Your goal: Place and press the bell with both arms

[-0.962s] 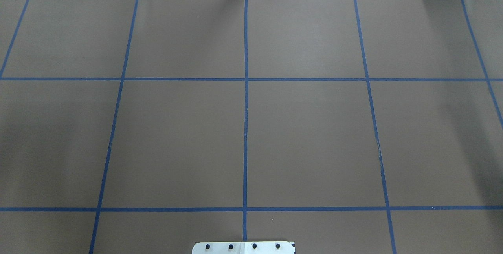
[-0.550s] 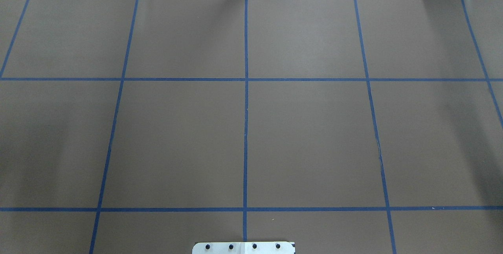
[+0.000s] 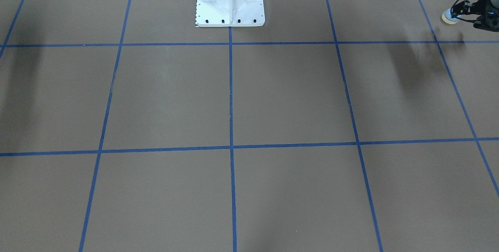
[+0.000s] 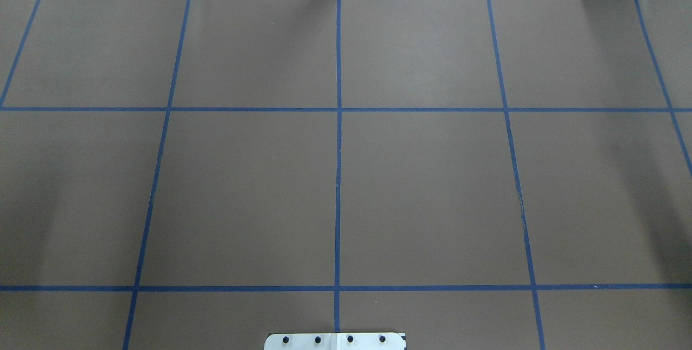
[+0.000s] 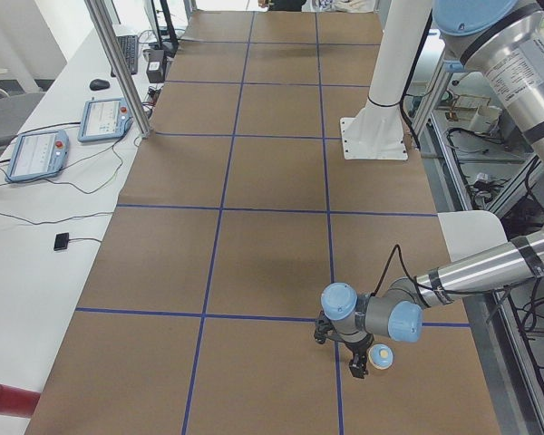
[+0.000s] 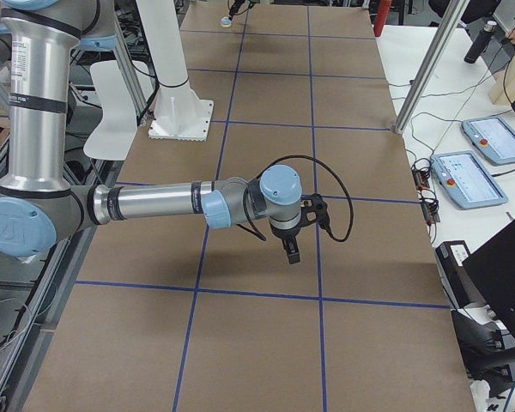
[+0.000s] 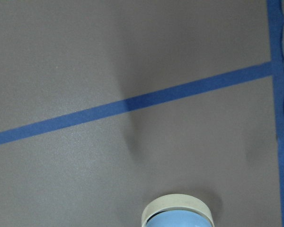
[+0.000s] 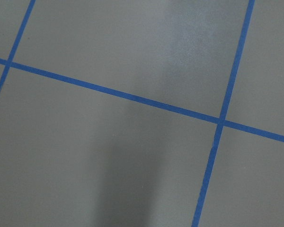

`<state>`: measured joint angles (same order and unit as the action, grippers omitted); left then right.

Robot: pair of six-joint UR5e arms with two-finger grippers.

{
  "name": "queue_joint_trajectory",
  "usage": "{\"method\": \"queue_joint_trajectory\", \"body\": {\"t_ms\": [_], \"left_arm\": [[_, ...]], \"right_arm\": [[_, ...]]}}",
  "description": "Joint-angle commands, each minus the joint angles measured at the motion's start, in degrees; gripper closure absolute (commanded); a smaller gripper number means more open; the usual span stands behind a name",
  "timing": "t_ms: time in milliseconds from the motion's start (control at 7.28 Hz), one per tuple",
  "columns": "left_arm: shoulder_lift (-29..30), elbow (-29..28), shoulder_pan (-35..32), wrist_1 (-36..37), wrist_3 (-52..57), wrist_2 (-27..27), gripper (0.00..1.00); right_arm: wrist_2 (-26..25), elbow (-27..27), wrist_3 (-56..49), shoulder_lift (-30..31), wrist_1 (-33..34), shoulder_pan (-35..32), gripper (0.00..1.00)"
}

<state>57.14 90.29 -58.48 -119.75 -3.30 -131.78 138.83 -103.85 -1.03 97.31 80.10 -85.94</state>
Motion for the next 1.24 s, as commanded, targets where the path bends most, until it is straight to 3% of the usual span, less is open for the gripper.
{"method": "queue_joint_trajectory", "body": {"t_ms": [0,1099], "left_arm": [[0.78,-1.25,2.84,-1.02,-1.27,-0.32,0.00],[0.78,-2.75,7.76,-0.66,-4.08,-3.66,0.00]], "right_arm": [[0.13,-0.30,0.07,-0.02,0.06,0.25,0.00],[0.13,-0.30,0.15,-0.11,0.06,0.86,0.00]]}}
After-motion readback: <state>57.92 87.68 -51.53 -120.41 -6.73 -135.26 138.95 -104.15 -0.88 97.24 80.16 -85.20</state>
